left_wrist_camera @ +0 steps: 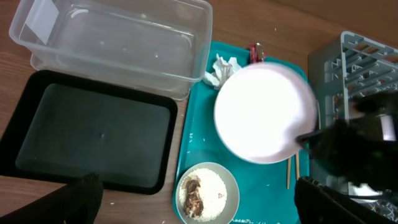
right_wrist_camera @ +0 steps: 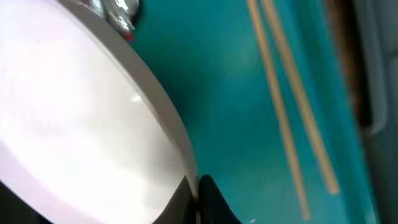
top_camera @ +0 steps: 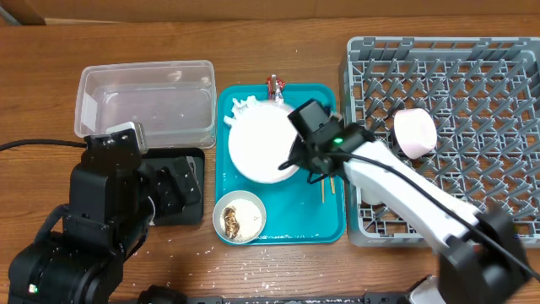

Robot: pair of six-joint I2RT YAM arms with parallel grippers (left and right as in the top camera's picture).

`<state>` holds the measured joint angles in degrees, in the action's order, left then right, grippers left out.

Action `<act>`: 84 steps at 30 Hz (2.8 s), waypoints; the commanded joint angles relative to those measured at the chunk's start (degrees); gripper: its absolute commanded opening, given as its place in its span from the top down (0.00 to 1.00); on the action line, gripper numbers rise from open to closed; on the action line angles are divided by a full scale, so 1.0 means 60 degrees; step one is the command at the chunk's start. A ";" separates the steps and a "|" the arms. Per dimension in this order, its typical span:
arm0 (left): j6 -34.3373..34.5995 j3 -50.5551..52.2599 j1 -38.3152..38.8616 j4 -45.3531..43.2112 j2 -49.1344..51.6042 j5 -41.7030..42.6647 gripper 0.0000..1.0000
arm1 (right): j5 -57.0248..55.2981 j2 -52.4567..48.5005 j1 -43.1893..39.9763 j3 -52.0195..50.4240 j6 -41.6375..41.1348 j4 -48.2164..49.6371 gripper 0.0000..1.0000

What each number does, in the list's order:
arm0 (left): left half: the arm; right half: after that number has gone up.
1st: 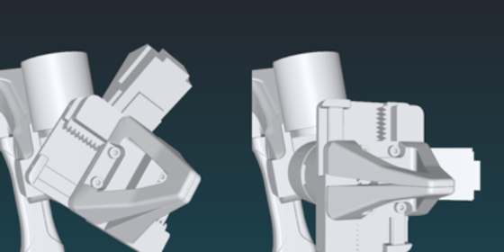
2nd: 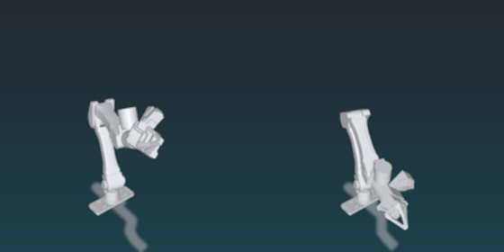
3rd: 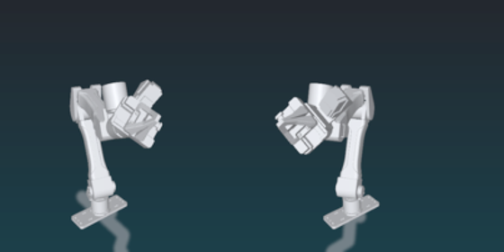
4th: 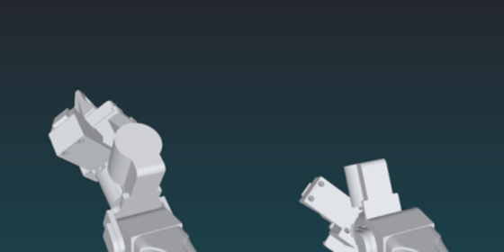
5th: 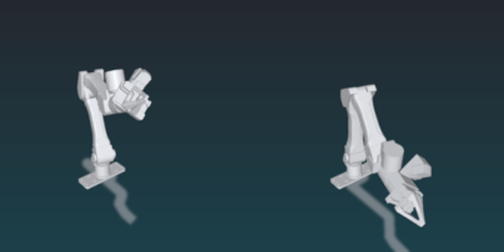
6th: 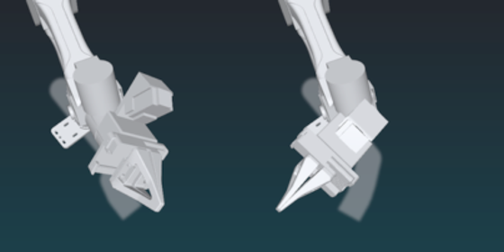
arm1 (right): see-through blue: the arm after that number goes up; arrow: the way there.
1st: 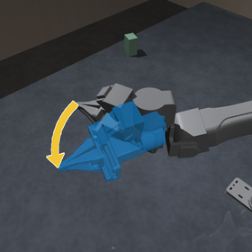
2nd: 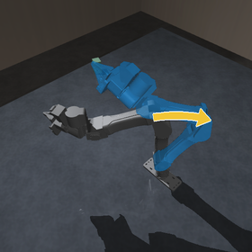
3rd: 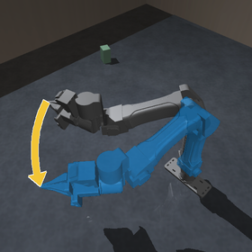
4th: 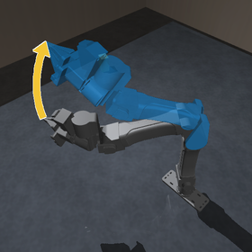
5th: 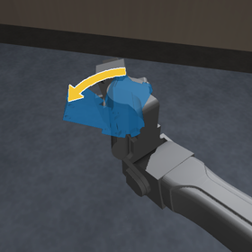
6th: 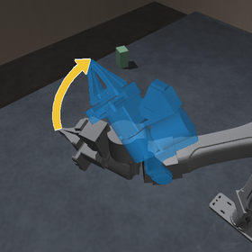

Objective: Sort waste into correct bins and load items into the dishwasher

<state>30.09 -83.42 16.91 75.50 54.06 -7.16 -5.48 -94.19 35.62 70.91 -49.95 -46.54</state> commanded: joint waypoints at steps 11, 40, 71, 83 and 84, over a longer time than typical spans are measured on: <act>0.0131 -0.0124 0.0062 -0.0004 -0.0011 -0.0153 0.00 | -1.0510 0.3410 -0.2656 0.0335 0.1373 -0.2120 0.96; 0.0131 -0.0124 0.0062 -0.0004 -0.0011 -0.0153 0.00 | -0.9949 0.0069 -0.4193 0.0350 0.2616 -0.2852 0.43; 0.0131 -0.0124 0.0062 -0.0004 -0.0011 -0.0153 0.00 | 0.0696 -0.0280 -0.0051 0.2517 0.2914 -0.3723 0.42; 0.0131 -0.0124 0.0062 -0.0004 -0.0011 -0.0153 0.00 | -0.1089 -0.2375 -0.0124 0.0419 0.3901 -0.0251 0.58; 0.0131 -0.0124 0.0062 -0.0004 -0.0011 -0.0157 0.00 | -0.1089 -0.2550 -0.0164 0.0419 0.3905 -0.0087 0.58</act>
<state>30.11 -83.42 16.91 75.48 54.06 -7.16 -10.11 -107.26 34.96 73.36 -27.27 -48.56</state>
